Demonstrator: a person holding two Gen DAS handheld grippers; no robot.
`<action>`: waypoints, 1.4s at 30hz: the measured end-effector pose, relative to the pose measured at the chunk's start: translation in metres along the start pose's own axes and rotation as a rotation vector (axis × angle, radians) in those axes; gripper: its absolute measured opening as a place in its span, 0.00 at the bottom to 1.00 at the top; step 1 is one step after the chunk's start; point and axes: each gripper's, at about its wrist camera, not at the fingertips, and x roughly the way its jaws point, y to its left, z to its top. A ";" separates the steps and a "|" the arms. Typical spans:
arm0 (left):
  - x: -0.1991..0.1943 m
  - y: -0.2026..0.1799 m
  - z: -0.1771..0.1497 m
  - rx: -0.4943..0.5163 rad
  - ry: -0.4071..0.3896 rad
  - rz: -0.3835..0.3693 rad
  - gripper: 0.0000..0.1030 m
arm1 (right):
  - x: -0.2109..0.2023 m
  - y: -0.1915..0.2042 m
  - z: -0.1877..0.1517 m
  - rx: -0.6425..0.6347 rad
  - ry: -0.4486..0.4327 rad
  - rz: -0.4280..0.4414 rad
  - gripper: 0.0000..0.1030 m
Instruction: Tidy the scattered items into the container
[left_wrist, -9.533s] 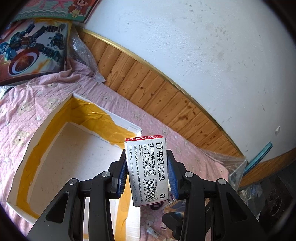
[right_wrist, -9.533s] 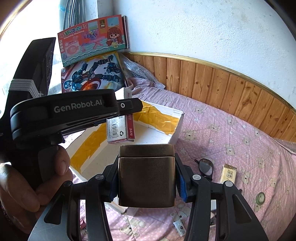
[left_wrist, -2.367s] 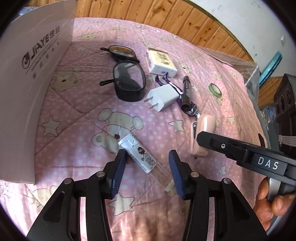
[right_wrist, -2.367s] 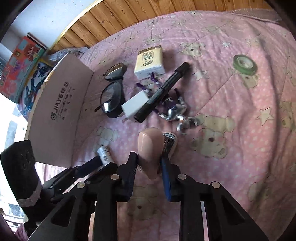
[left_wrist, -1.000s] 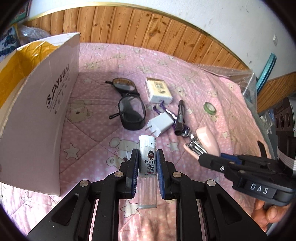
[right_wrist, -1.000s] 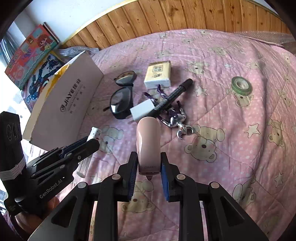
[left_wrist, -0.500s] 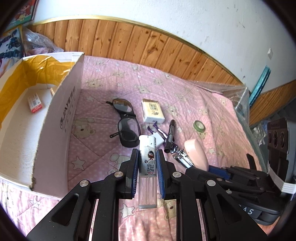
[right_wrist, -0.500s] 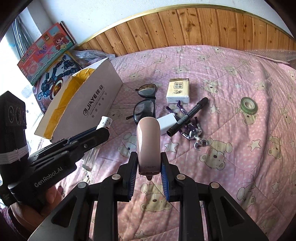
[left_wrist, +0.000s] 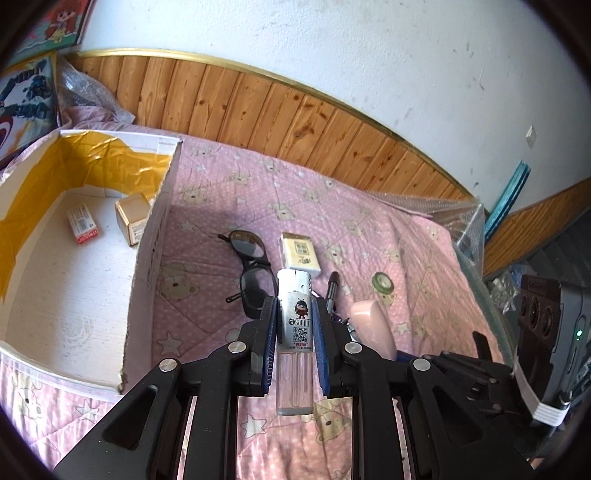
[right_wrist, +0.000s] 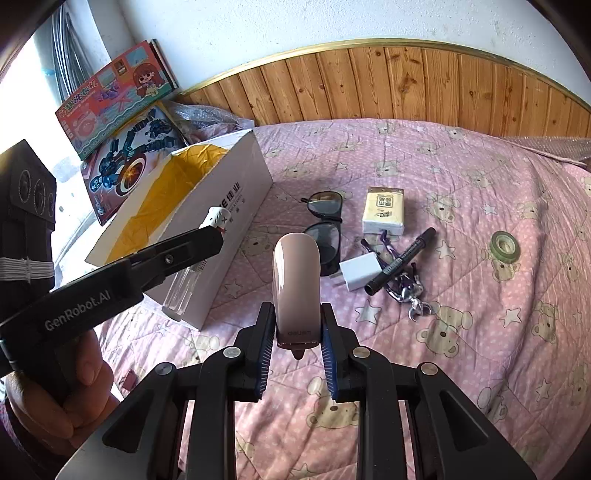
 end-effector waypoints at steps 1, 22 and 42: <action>-0.003 0.001 0.001 -0.003 -0.005 -0.004 0.18 | -0.001 0.002 0.001 -0.004 -0.004 0.000 0.25; -0.038 0.038 0.036 -0.106 -0.105 -0.044 0.18 | -0.020 0.057 0.036 -0.077 -0.080 0.000 0.25; -0.077 0.106 0.066 -0.257 -0.214 -0.047 0.18 | -0.010 0.134 0.079 -0.185 -0.113 0.051 0.25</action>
